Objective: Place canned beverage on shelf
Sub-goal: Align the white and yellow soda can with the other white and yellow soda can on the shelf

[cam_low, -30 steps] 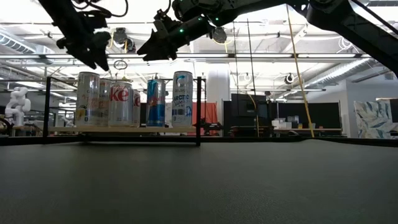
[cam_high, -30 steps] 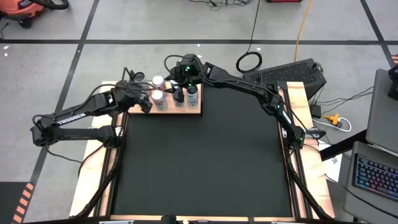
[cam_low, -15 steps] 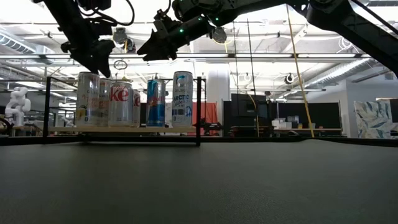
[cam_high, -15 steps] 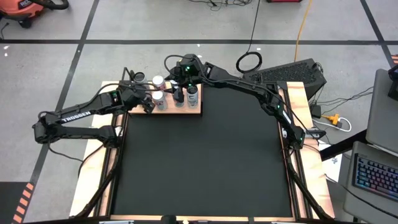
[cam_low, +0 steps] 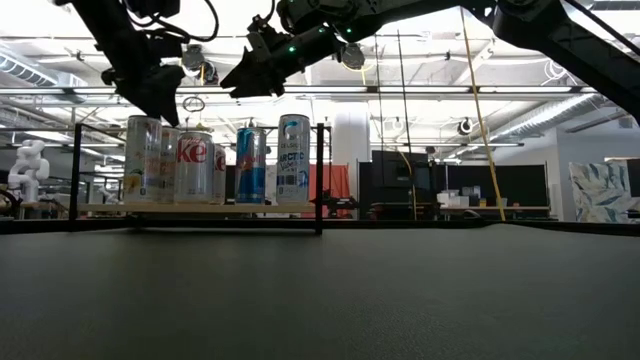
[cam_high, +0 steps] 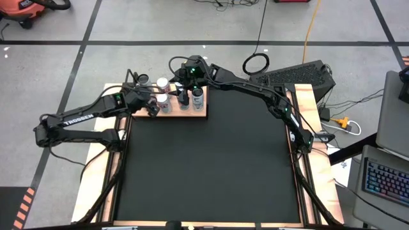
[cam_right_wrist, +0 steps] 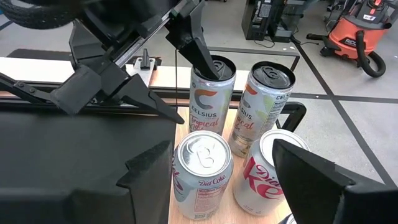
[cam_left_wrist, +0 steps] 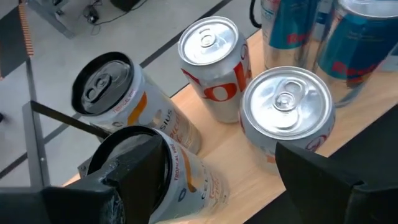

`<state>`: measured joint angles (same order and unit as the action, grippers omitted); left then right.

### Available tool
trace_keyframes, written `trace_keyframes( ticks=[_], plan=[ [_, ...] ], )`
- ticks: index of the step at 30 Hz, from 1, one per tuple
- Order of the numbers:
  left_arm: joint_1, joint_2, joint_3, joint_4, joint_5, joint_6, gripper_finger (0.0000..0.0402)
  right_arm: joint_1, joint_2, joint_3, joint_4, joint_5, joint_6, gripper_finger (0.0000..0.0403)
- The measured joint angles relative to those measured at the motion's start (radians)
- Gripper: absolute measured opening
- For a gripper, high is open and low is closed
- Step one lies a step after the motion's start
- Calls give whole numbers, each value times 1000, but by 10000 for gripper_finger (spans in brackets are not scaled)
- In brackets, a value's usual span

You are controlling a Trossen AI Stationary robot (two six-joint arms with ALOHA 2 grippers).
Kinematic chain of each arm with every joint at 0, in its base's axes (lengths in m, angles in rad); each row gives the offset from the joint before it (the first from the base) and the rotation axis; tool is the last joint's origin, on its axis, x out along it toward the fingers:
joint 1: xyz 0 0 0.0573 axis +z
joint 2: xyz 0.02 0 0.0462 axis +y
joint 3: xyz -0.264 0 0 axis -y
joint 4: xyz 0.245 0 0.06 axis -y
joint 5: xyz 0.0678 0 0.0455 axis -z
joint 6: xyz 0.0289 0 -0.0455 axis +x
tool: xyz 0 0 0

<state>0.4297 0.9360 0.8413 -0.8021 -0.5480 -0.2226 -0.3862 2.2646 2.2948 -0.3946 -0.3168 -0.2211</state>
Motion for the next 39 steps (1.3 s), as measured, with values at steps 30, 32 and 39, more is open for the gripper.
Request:
trace_keyframes(
  ticks=[30,32,39],
  plan=[
    [0,-171,-2,-103,47,-27,308,0,0,0,-3,0,11,258],
    [0,-188,-2,-103,47,-27,308,0,0,0,-3,0,11,258],
    [0,-234,-2,-191,5,-82,308,0,0,0,-3,0,11,258]
  ],
)
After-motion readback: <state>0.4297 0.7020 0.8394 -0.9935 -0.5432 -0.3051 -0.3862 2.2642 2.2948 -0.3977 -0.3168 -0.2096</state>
